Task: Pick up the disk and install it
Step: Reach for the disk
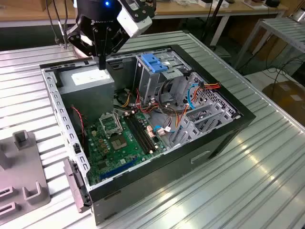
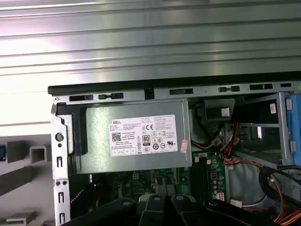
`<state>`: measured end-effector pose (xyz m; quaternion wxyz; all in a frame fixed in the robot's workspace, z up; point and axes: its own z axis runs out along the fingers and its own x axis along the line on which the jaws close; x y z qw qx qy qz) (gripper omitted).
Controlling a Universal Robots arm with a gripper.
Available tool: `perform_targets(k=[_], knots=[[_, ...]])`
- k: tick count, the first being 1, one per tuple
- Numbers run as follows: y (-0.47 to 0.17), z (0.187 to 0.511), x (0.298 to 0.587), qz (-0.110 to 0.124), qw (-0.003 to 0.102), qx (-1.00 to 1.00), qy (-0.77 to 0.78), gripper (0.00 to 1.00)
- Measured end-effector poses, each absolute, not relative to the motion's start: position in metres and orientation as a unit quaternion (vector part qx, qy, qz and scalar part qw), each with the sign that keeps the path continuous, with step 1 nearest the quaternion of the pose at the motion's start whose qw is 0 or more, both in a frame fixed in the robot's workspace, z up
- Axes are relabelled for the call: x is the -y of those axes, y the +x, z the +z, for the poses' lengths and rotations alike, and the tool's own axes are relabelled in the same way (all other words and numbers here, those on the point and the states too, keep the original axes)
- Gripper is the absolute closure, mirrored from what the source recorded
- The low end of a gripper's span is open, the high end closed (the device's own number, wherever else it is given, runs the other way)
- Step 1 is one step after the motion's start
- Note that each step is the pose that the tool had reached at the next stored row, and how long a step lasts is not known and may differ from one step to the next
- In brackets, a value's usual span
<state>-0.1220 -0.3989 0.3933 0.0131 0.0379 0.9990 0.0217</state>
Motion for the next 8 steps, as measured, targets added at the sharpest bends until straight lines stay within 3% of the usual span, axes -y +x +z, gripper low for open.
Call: perform_targets(k=[8], knots=[[-0.1296, 0.3932, 0.3989, 0.022, 0.013, -0.999, 0.038, 0.90]])
